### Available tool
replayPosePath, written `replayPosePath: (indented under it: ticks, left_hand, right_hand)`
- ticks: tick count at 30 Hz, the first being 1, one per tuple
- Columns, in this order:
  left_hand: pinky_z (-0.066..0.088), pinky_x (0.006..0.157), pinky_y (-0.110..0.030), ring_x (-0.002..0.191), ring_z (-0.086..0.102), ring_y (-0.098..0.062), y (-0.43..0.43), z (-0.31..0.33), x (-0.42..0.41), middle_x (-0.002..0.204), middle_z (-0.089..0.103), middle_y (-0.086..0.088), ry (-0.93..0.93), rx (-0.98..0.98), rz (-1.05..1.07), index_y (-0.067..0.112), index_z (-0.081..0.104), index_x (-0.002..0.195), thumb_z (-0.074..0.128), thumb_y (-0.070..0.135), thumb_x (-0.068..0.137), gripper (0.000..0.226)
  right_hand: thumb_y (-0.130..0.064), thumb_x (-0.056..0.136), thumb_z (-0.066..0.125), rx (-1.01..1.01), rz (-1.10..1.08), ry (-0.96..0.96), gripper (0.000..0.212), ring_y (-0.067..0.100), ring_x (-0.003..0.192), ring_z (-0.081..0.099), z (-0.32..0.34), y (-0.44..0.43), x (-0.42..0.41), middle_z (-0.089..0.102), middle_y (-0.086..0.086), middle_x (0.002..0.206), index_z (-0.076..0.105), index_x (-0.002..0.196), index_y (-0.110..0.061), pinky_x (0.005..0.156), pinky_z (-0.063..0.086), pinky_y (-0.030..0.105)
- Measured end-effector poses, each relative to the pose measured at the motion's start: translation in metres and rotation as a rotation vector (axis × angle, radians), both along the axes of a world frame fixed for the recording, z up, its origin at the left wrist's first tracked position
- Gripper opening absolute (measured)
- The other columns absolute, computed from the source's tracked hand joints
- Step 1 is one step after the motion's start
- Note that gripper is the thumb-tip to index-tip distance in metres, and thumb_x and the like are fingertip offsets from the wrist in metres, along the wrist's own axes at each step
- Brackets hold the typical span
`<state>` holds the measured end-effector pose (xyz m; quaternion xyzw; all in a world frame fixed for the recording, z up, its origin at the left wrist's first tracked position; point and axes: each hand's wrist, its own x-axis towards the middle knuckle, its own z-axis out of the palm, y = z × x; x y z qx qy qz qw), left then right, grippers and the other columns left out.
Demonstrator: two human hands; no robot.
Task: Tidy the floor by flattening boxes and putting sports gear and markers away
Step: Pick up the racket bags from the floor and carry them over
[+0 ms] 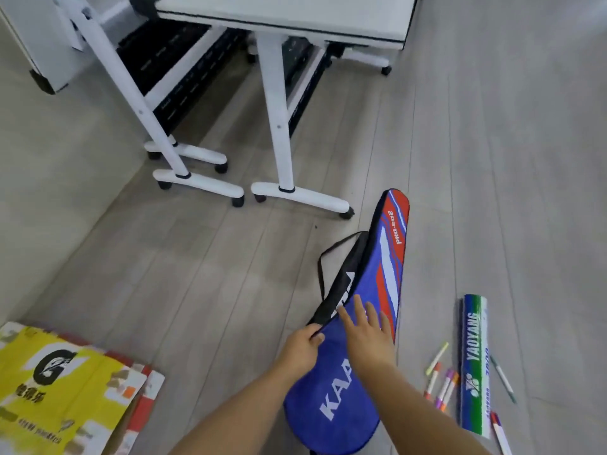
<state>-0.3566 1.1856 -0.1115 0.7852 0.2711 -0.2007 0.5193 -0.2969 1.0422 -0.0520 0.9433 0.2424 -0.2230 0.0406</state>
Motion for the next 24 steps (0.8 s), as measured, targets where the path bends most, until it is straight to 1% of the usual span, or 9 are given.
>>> replayPosePath:
  ticks: [3,5,6,9,11,15,19,21,24]
  left_hand:
    - [0.051,0.094,-0.035,0.106,0.065,-0.023,0.023,-0.106,0.025,0.115,0.070,-0.006,0.069,0.032,-0.079,0.015,0.067,0.122,0.052,0.024,0.100,0.028]
    - [0.051,0.091,-0.037,0.105,0.065,-0.028,0.037,-0.172,0.036,0.113,0.071,-0.011,0.127,0.126,-0.165,0.014,0.069,0.118,0.053,0.026,0.098,0.028]
    - [0.049,0.095,-0.036,0.111,0.063,-0.029,0.043,-0.198,0.038,0.119,0.068,-0.012,0.156,0.207,-0.205,0.016,0.067,0.123,0.054,0.031,0.097,0.032]
    - [0.039,0.109,-0.037,0.132,0.045,-0.031,0.052,-0.256,0.042,0.145,0.042,-0.014,0.274,0.324,-0.273,0.023,0.036,0.151,0.054,0.051,0.093,0.067]
    - [0.038,0.111,-0.038,0.135,0.040,-0.030,0.052,-0.278,0.044,0.150,0.035,-0.013,0.300,0.302,-0.233,0.021,0.025,0.153,0.060,0.054,0.088,0.081]
    - [0.047,0.092,-0.032,0.120,0.055,-0.026,0.051,-0.288,0.049,0.134,0.053,-0.007,0.304,0.191,-0.115,0.015,0.042,0.137,0.076,0.049,0.076,0.078]
    - [0.056,0.089,-0.039,0.094,0.067,-0.021,0.045,-0.282,0.049,0.108,0.070,-0.003,0.302,-0.016,-0.098,0.018,0.065,0.116,0.070,0.034,0.081,0.039]
    - [0.054,0.089,-0.038,0.095,0.065,-0.021,0.042,-0.262,0.052,0.108,0.070,-0.003,0.260,0.101,-0.140,0.021,0.064,0.114,0.061,0.033,0.088,0.028]
    - [0.045,0.091,-0.039,0.104,0.061,-0.025,0.045,-0.201,0.056,0.109,0.067,-0.001,0.126,0.474,-0.225,0.026,0.060,0.111,0.053,0.030,0.093,0.020]
  right_hand:
    - [-0.009,0.089,0.054,-0.037,-0.010,-0.003,0.080,0.034,0.148,-0.007,-0.101,0.023,0.022,-0.016,0.009,0.161,0.010,0.154,-0.025,0.120,0.004,0.050]
    - [-0.012,0.091,0.053,-0.078,0.014,0.039,0.074,0.033,0.148,-0.004,-0.167,0.033,0.031,-0.013,0.009,0.161,0.016,0.153,-0.024,0.119,0.006,0.051]
    - [-0.013,0.091,0.053,-0.088,0.035,0.052,0.072,0.033,0.148,-0.003,-0.197,0.039,0.035,-0.012,0.009,0.162,0.017,0.153,-0.024,0.119,0.006,0.051]
    - [-0.015,0.092,0.053,-0.110,0.162,0.056,0.069,0.033,0.148,0.003,-0.264,0.057,0.060,-0.005,0.008,0.162,0.020,0.152,-0.026,0.119,0.010,0.051]
    - [-0.012,0.091,0.054,-0.131,0.222,0.056,0.071,0.032,0.147,0.009,-0.283,0.065,0.083,0.001,0.007,0.162,0.021,0.152,-0.025,0.118,0.014,0.050]
    - [-0.009,0.090,0.055,-0.177,0.253,0.077,0.072,0.035,0.145,0.012,-0.303,0.073,0.100,0.005,0.005,0.162,0.022,0.151,-0.027,0.117,0.017,0.050]
    - [-0.012,0.091,0.054,-0.197,0.219,0.085,0.071,0.039,0.146,0.003,-0.307,0.071,0.085,0.003,0.006,0.162,0.021,0.151,-0.030,0.118,0.010,0.053]
    - [-0.012,0.092,0.051,-0.172,0.186,0.051,0.073,0.038,0.147,-0.003,-0.294,0.065,0.083,-0.004,0.005,0.163,0.015,0.153,-0.029,0.119,0.006,0.053]
    - [-0.018,0.094,0.048,-0.104,0.138,-0.023,0.074,0.035,0.148,-0.005,-0.250,0.059,0.078,-0.007,0.005,0.163,0.008,0.154,-0.030,0.120,0.003,0.050]
